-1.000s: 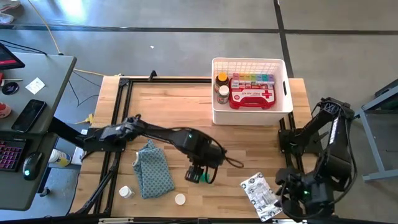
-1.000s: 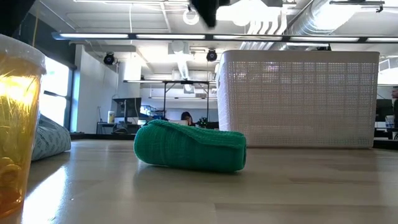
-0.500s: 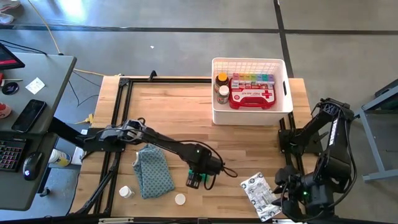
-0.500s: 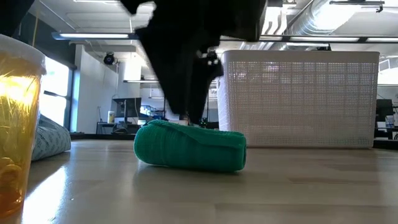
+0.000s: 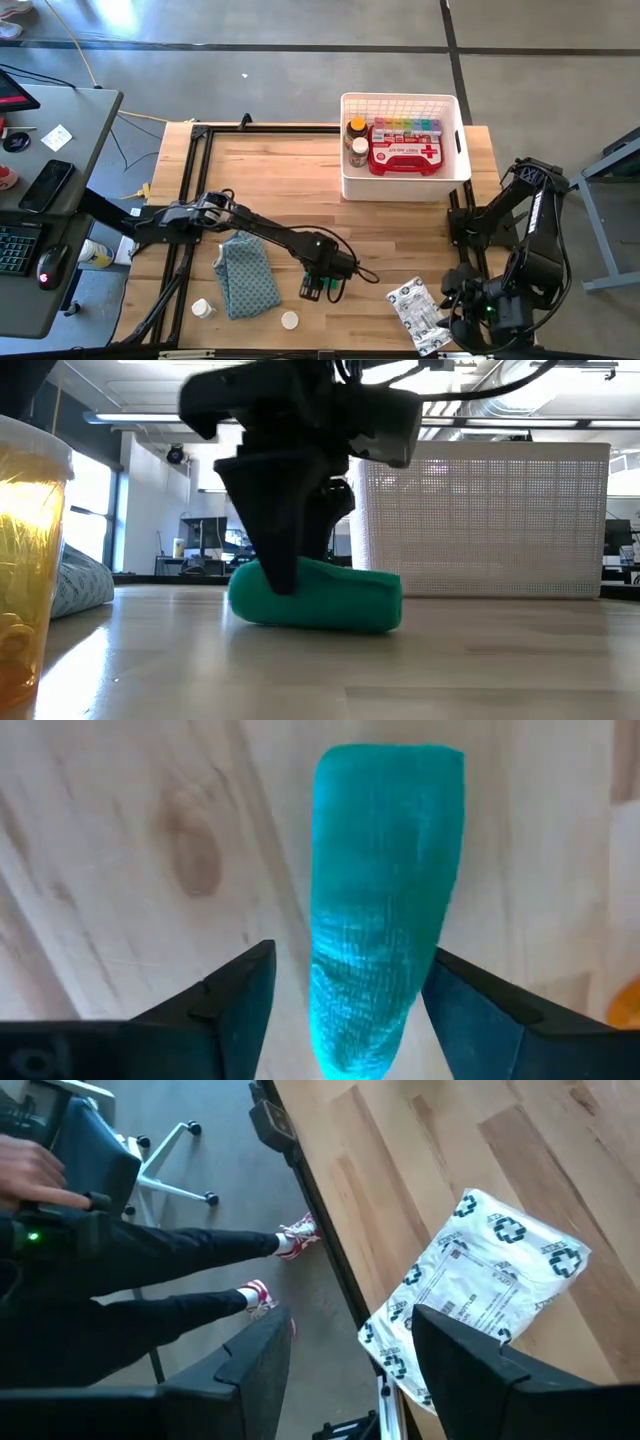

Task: Pick & place medical supplies in basket/bin
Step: Put the light green bandage into the white bin, then put the orange pill bottle into the white bin

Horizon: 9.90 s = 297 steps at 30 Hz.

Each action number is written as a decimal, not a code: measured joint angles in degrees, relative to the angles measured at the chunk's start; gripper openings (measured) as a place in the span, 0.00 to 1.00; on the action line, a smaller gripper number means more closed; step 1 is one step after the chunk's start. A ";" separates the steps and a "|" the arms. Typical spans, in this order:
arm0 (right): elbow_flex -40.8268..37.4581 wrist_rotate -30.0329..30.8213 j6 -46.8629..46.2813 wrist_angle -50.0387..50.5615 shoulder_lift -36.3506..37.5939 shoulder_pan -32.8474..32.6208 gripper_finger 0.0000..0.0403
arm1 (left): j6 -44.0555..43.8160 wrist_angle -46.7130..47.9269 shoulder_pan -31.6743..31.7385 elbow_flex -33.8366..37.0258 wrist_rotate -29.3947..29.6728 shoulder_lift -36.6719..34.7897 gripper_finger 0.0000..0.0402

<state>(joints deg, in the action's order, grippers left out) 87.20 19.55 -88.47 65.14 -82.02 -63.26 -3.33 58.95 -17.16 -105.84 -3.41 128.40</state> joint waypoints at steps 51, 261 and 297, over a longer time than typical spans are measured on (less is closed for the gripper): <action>0.09 -0.55 0.00 4.29 3.35 14.59 0.49 | 7.88 -24.67 33.11 -28.50 -7.67 -9.44 0.26; 6.93 -8.01 80.82 -69.28 -47.10 33.42 0.68 | -31.91 -14.73 -0.51 22.88 5.38 -64.92 0.16; 6.80 -7.54 79.54 -71.86 -50.42 34.26 0.69 | -32.11 -13.67 -0.49 22.88 5.87 -64.88 0.16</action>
<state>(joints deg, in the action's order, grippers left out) 94.00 12.01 -8.93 -6.72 -132.44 -29.00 -35.44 45.28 -17.65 -82.96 2.46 63.52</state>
